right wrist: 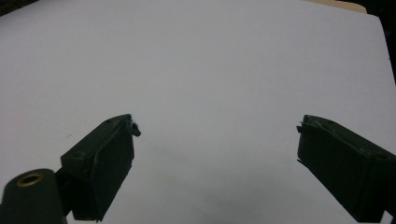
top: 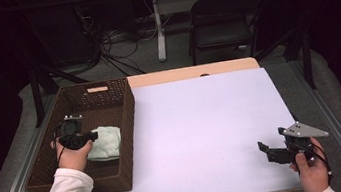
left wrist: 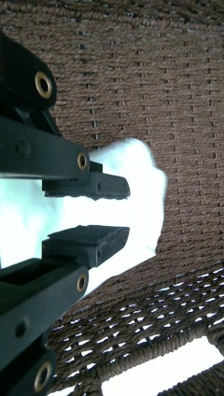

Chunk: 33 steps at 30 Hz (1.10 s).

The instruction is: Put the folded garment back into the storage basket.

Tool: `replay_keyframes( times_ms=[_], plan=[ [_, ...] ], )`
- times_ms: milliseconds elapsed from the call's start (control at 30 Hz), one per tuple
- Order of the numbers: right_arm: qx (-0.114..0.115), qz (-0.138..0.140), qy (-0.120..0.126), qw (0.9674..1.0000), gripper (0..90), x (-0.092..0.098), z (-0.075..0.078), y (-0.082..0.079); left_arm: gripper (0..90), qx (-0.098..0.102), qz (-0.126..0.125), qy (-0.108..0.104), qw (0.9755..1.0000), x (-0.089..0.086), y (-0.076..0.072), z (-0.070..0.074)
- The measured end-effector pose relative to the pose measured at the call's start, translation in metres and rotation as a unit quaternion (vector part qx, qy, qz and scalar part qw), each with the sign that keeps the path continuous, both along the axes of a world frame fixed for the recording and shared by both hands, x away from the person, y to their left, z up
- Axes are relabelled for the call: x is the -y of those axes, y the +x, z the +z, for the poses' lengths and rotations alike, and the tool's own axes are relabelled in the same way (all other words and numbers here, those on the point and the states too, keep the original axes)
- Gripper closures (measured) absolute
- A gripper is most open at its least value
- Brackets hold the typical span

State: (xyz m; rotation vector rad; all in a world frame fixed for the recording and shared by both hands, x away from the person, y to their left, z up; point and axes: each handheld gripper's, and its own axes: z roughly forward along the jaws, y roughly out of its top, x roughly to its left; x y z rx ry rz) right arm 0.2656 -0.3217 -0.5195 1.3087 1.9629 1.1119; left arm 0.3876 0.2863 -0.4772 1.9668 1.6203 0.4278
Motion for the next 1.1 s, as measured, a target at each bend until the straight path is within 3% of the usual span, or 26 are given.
replay_keyframes(
  times_ms=[333,433,533,700,800,1000,1100],
  plan=[
    [-0.001,0.001,-0.001,1.0,10.4,-0.0002,-0.0001,0.0002,44.5,0.018,0.015,-0.004,0.9997,-0.0034,0.0014,-0.0056],
    [-0.001,0.001,0.002,1.0,10.4,-0.0001,-0.0005,0.0004,35.7,0.023,0.019,-0.026,0.9992,-0.0066,0.0023,-0.0063],
    [0.001,0.001,0.001,1.0,10.5,-0.0006,-0.0008,0.0006,34.8,0.042,0.013,-0.037,0.9983,-0.0085,0.0027,-0.0075],
    [0.0,0.001,0.0,1.0,10.5,-0.0011,-0.0009,0.0007,34.7,0.042,0.016,-0.051,0.9977,-0.0084,0.0028,-0.0055],
    [-0.002,0.0,0.002,1.0,10.7,-0.0019,-0.0011,0.0003,24.6,0.035,0.017,-0.075,0.9964,-0.0092,0.004,-0.0071],
    [-0.003,0.001,0.001,1.0,10.7,-0.0027,-0.0012,0.0001,8.5,0.044,0.014,-0.061,0.9971,-0.0092,0.0039,-0.0065],
    [-0.004,0.001,-0.001,1.0,10.7,-0.0026,-0.0011,0.0001,3.6,0.055,0.03,-0.059,0.9963,-0.0089,0.0036,-0.0055]
  ],
)
